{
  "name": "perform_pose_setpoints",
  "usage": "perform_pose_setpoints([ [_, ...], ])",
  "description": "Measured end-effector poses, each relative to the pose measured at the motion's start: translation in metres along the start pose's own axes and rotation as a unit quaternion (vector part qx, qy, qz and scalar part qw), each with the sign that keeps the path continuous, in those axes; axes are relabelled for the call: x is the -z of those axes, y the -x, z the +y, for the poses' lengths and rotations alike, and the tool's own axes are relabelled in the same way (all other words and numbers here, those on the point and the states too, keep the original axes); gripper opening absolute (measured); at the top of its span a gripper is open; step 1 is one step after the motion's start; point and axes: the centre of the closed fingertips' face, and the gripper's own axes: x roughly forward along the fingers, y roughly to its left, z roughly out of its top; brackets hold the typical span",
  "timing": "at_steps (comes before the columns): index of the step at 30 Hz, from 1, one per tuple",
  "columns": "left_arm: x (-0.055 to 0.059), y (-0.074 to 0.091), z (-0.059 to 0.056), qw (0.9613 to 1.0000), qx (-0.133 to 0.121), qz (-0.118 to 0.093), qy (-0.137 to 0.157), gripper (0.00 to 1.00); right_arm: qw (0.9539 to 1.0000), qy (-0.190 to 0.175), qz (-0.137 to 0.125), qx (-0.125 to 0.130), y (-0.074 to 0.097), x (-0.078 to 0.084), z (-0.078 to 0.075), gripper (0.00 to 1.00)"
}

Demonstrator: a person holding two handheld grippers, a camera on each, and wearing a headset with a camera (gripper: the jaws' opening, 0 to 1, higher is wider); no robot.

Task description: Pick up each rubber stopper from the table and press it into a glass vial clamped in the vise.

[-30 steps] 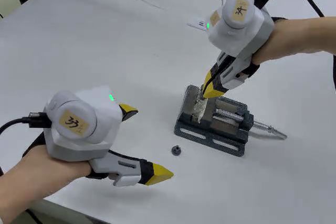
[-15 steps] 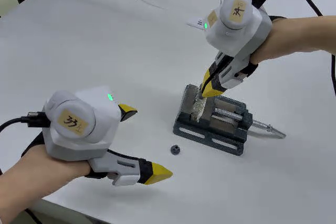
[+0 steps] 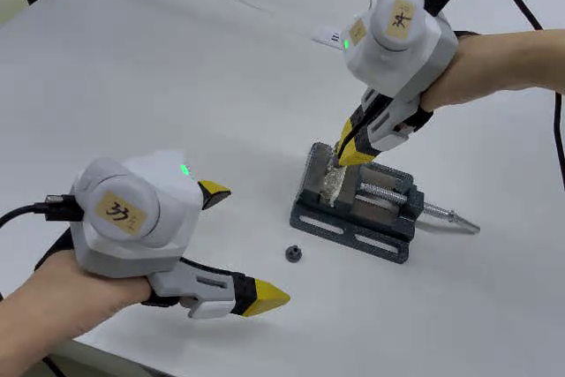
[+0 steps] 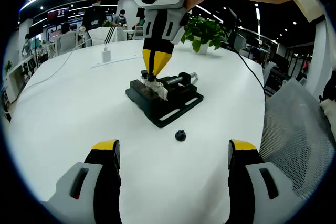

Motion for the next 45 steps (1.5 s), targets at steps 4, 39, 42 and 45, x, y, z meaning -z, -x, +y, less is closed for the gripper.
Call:
perform_pose_setpoints([
  [4, 0.0008, -0.0013, -0.0005, 1.0, 0.0, 0.0, 0.003, 0.83, 0.9998, -0.017, 0.004, -0.003, -0.0012, 0.0003, -0.0027, 0.0],
  [39, 0.0053, -0.0019, -0.0006, 0.9999, 0.003, 0.001, 0.013, 0.82, 0.9977, -0.053, 0.042, -0.011, -0.0048, 0.0019, -0.0066, 0.0],
  [42, 0.0053, -0.0013, -0.0004, 0.9999, 0.002, -0.001, 0.015, 0.82, 0.9974, -0.056, 0.044, -0.013, -0.0054, 0.001, -0.0087, 0.0],
  [45, 0.0059, -0.0014, -0.0004, 0.9999, 0.002, 0.0, 0.016, 0.82, 0.9971, -0.058, 0.047, -0.016, -0.0057, 0.0022, -0.0075, 0.0],
])
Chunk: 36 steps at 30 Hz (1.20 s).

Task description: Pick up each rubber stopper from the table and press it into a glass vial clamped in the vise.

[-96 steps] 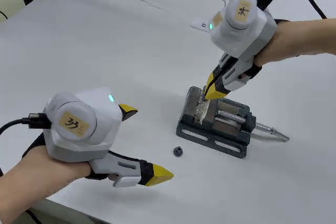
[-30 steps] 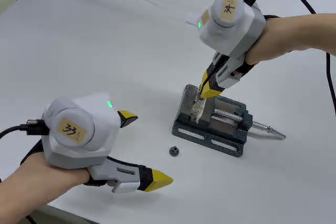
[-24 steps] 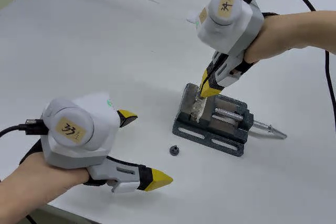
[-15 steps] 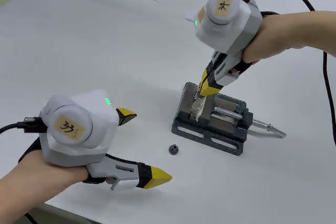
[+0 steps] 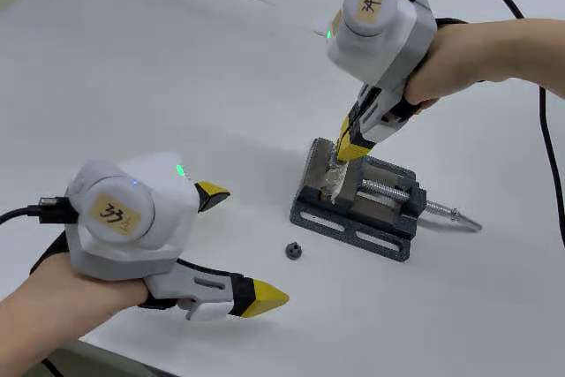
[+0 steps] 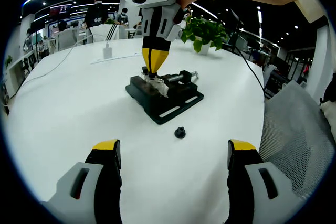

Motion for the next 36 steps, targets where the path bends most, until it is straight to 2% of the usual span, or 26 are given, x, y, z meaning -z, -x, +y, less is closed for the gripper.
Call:
perform_pose_setpoints([
  [6, 0.0, 0.0, 0.001, 1.0, -0.001, -0.001, 0.004, 0.82, 1.0, -0.007, 0.003, -0.001, 0.0, 0.001, -0.001, 0.0],
  [11, -0.005, 0.0, 0.001, 1.0, -0.002, -0.005, 0.001, 0.82, 0.9997, -0.023, 0.003, 0.0, -0.001, 0.0, 0.0, 0.0],
  [22, -0.019, 0.01, -0.004, 0.9999, -0.005, -0.008, -0.015, 0.82, 0.998, -0.06, -0.018, 0.007, 0.003, -0.001, 0.009, 0.0],
  [29, -0.031, 0.018, 0.001, 0.9995, -0.017, -0.021, -0.019, 0.82, 0.9927, -0.093, -0.075, 0.016, 0.005, -0.002, 0.013, 0.0],
  [33, -0.033, 0.018, 0.002, 0.9993, -0.021, -0.024, -0.019, 0.82, 0.9907, -0.106, -0.082, 0.023, 0.005, -0.002, 0.009, 0.0],
  [36, -0.035, 0.018, 0.0, 0.9992, -0.019, -0.024, -0.024, 0.82, 0.9897, -0.109, -0.087, 0.031, 0.005, -0.002, 0.012, 0.0],
])
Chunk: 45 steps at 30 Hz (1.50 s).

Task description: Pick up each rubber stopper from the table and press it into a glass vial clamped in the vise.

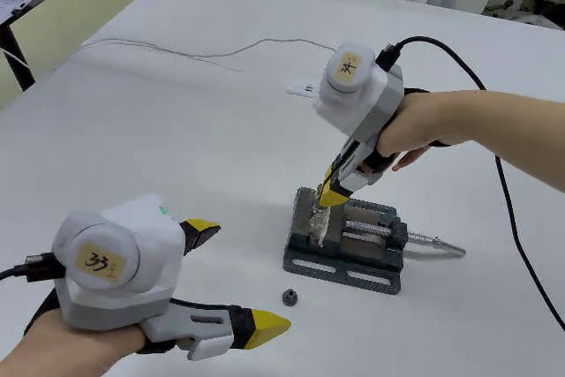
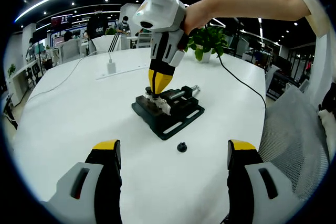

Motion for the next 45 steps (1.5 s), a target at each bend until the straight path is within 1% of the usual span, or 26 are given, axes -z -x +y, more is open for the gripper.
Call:
perform_pose_setpoints([
  [2, -0.001, 0.0, -0.001, 1.0, 0.002, 0.001, -0.004, 0.82, 0.9999, 0.006, -0.009, 0.005, 0.0, 0.0, 0.001, 0.0],
  [4, -0.002, 0.0, -0.002, 1.0, 0.002, 0.0, -0.005, 0.82, 0.9998, -0.008, -0.016, 0.012, -0.001, -0.002, -0.003, 0.0],
  [5, -0.003, 0.0, -0.001, 1.0, 0.002, -0.001, -0.006, 0.82, 0.9996, -0.004, -0.022, 0.017, -0.001, -0.002, -0.003, 0.0],
  [7, -0.003, 0.0, -0.001, 1.0, 0.0, 0.001, -0.009, 0.82, 0.9991, 0.002, -0.035, 0.024, -0.001, -0.002, -0.001, 0.0],
  [9, -0.003, 0.0, 0.0, 0.9999, 0.001, 0.002, -0.01, 0.82, 0.9985, -0.004, -0.044, 0.031, -0.001, -0.002, -0.001, 0.0],
  [12, -0.002, -0.001, 0.0, 0.9999, 0.002, 0.003, -0.011, 0.82, 0.9974, -0.001, -0.059, 0.041, 0.0, -0.002, 0.002, 0.0],
  [17, -0.001, -0.001, -0.002, 0.9999, 0.005, 0.006, -0.013, 0.82, 0.9961, -0.017, -0.072, 0.047, 0.0, -0.003, 0.003, 0.0],
  [18, -0.001, -0.001, -0.002, 0.9999, 0.006, 0.007, -0.014, 0.82, 0.9956, -0.025, -0.077, 0.047, 0.0, -0.002, 0.001, 0.0],
  [22, 0.0, -0.001, -0.003, 0.9999, 0.007, 0.008, -0.014, 0.82, 0.9946, -0.028, -0.087, 0.048, -0.003, 0.0, -0.004, 0.01],
  [25, 0.0, -0.001, -0.003, 0.9998, 0.007, 0.008, -0.014, 0.82, 0.9948, -0.024, -0.089, 0.041, -0.004, -0.001, 0.002, 0.1],
  [26, 0.0, -0.001, -0.003, 0.9998, 0.007, 0.009, -0.014, 0.82, 0.9949, -0.02, -0.088, 0.044, -0.003, 0.0, 0.002, 0.11],
  [27, 0.0, -0.001, -0.003, 0.9998, 0.008, 0.009, -0.014, 0.82, 0.9948, -0.006, -0.086, 0.055, -0.002, 0.003, 0.0, 0.12],
  [30, 0.0, -0.002, -0.004, 0.9998, 0.009, 0.01, -0.014, 0.82, 0.9946, -0.018, -0.086, 0.054, -0.001, 0.01, 0.001, 0.17],
  [32, 0.001, -0.003, -0.005, 0.9997, 0.011, 0.012, -0.016, 0.82, 0.9946, -0.006, -0.084, 0.06, 0.002, 0.018, 0.005, 0.2],
  [35, 0.0, -0.004, -0.006, 0.9997, 0.013, 0.012, -0.018, 0.82, 0.9933, -0.017, -0.096, 0.063, 0.005, 0.022, 0.007, 0.24],
  [39, 0.001, -0.006, -0.006, 0.9996, 0.016, 0.016, -0.02, 0.82, 0.9924, -0.022, -0.104, 0.061, 0.008, 0.029, 0.014, 0.38],
  [42, 0.001, -0.007, -0.006, 0.9994, 0.019, 0.018, -0.023, 0.82, 0.9899, -0.034, -0.124, 0.06, 0.011, 0.031, 0.021, 0.47],
  [45, 0.002, -0.008, -0.006, 0.9992, 0.021, 0.021, -0.026, 0.82, 0.9883, -0.04, -0.136, 0.056, 0.013, 0.033, 0.029, 0.53],
])
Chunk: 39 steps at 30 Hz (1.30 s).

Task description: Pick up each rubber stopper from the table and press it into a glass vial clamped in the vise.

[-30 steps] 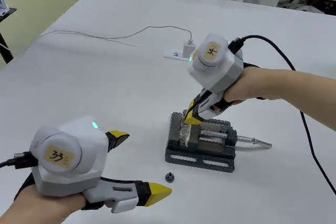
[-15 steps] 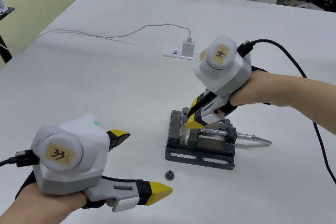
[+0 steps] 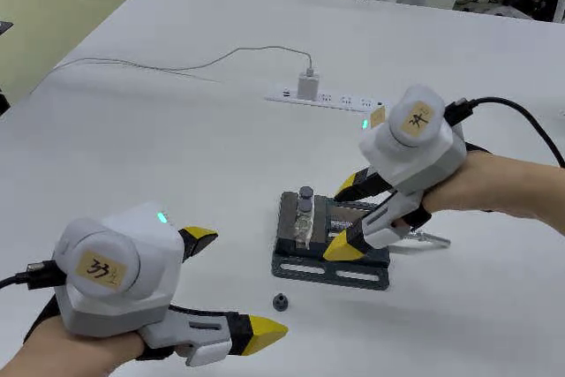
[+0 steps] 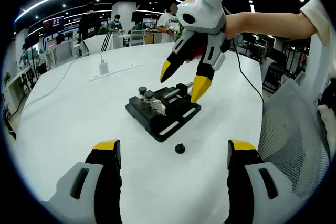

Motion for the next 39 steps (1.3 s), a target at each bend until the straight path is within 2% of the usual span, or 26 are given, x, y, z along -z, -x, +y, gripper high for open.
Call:
perform_pose_setpoints([
  [4, 0.0, 0.0, 0.0, 1.0, 0.002, 0.002, -0.004, 0.82, 0.9999, -0.004, -0.014, 0.006, 0.006, 0.002, 0.008, 0.63],
  [11, 0.001, 0.002, 0.002, 0.9999, 0.002, 0.008, -0.007, 0.81, 0.9989, -0.016, -0.041, 0.015, 0.015, 0.007, 0.022, 0.74],
  [21, 0.008, 0.003, 0.003, 0.9997, 0.007, 0.021, -0.013, 0.81, 0.9965, -0.05, -0.061, 0.028, 0.017, 0.031, 0.041, 0.93],
  [24, 0.01, 0.003, 0.003, 0.9996, 0.008, 0.025, -0.014, 0.81, 0.9944, -0.062, -0.078, 0.035, 0.021, 0.035, 0.043, 0.99],
  [28, 0.01, 0.003, 0.003, 0.9994, 0.009, 0.028, -0.018, 0.81, 0.9918, -0.077, -0.092, 0.042, 0.028, 0.039, 0.044, 0.99],
  [32, 0.009, 0.002, 0.002, 0.9991, 0.013, 0.033, -0.024, 0.8, 0.9906, -0.083, -0.096, 0.052, 0.032, 0.044, 0.045, 0.99],
  [35, 0.008, 0.001, 0.001, 0.9985, 0.02, 0.039, -0.032, 0.77, 0.9885, -0.1, -0.104, 0.046, 0.035, 0.047, 0.051, 0.99],
  [39, 0.007, 0.0, 0.002, 0.9975, 0.024, 0.048, -0.045, 0.75, 0.9871, -0.106, -0.108, 0.053, 0.037, 0.05, 0.056, 0.99],
])
